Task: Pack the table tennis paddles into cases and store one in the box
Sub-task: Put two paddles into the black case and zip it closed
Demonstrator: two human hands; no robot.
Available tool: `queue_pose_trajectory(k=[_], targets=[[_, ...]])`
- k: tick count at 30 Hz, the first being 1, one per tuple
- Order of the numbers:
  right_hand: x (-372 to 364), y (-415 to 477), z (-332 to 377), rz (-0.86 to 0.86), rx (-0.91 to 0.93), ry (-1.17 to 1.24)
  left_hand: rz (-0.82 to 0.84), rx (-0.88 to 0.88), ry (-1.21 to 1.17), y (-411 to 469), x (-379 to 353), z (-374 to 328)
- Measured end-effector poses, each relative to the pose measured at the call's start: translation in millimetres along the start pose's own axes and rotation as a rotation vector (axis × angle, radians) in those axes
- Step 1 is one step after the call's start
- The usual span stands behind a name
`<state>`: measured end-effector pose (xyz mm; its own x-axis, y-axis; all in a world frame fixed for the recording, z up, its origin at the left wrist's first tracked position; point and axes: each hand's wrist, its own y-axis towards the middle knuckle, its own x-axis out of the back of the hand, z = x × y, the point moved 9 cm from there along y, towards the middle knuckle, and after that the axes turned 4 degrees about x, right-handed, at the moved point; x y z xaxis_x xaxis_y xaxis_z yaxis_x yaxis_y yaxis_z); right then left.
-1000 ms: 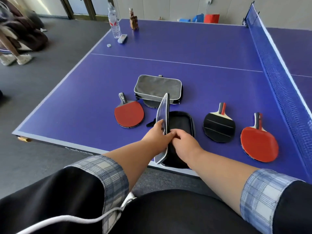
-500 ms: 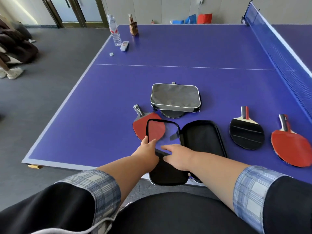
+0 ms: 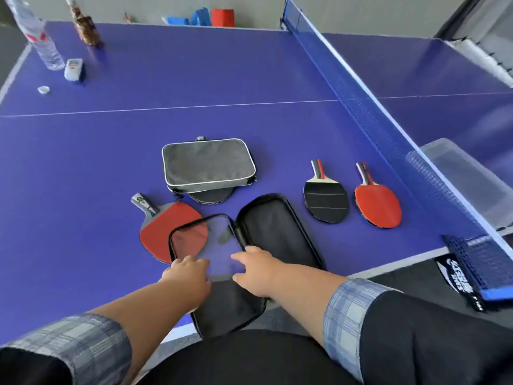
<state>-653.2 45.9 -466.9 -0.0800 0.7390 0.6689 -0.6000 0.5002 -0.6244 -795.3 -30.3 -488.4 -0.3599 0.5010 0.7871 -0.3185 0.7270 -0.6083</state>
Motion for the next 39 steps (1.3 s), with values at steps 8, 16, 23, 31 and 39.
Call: queue_pose_trajectory(k=[8, 16, 23, 31, 39], targets=[[68.5, -38.9, -96.8, -0.286, -0.208, 0.177, -0.045, -0.136, -0.038, 32.2, 48.8, -78.2], [126.9, -45.0, -234.3, -0.447, -0.386, 0.354, -0.088, -0.208, -0.234, 76.1, 65.6, -204.9], [188.2, -1.1, -313.7, -0.51, -0.3, 0.585, -0.109, -0.077, -0.509, 128.7, 80.8, -291.0], [198.9, 51.0, -350.9, -0.433, -0.282, 0.758, -0.056, 0.182, -0.683, 162.0, 73.6, -317.9], [187.4, 67.1, -361.0, -0.357, -0.449, 0.987, -0.082, 0.316, -0.894, 173.5, 68.5, -307.8]])
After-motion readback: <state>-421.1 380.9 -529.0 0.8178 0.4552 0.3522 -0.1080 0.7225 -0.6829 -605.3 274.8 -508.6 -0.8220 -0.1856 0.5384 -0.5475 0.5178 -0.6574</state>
